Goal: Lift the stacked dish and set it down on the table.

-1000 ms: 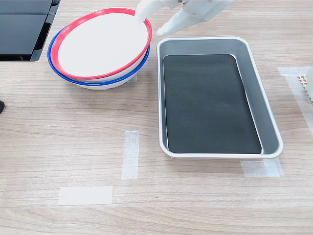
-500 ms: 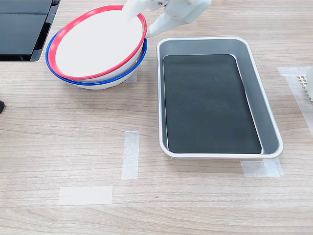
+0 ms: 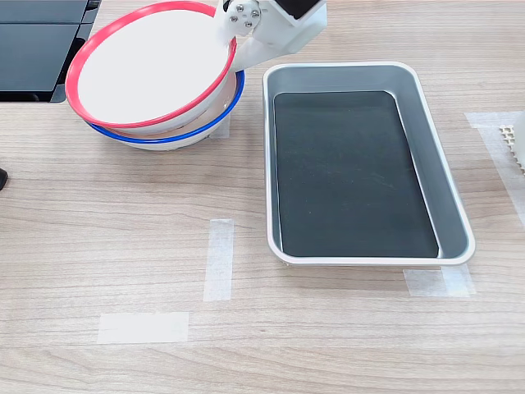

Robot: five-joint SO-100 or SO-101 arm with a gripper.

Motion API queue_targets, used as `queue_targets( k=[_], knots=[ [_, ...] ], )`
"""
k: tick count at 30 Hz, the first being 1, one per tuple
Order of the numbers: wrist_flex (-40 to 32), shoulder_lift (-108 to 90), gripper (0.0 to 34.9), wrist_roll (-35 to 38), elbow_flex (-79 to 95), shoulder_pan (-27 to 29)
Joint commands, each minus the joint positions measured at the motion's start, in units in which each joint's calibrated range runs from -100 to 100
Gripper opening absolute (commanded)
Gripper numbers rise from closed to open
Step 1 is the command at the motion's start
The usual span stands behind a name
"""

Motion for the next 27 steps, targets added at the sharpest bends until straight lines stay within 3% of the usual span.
queue_targets(
  k=[1, 11, 20, 27],
  knots=[
    [-0.6, -3.4, 0.2, -0.5, -1.9, -0.7],
    [0.6, -15.6, 0.1, -0.4, 2.0, -1.8],
    [12.1, -13.7, 0.0, -1.1, -5.4, -16.1],
    [13.1, -8.7, 0.0, -2.3, -8.0, -22.0]
  ],
)
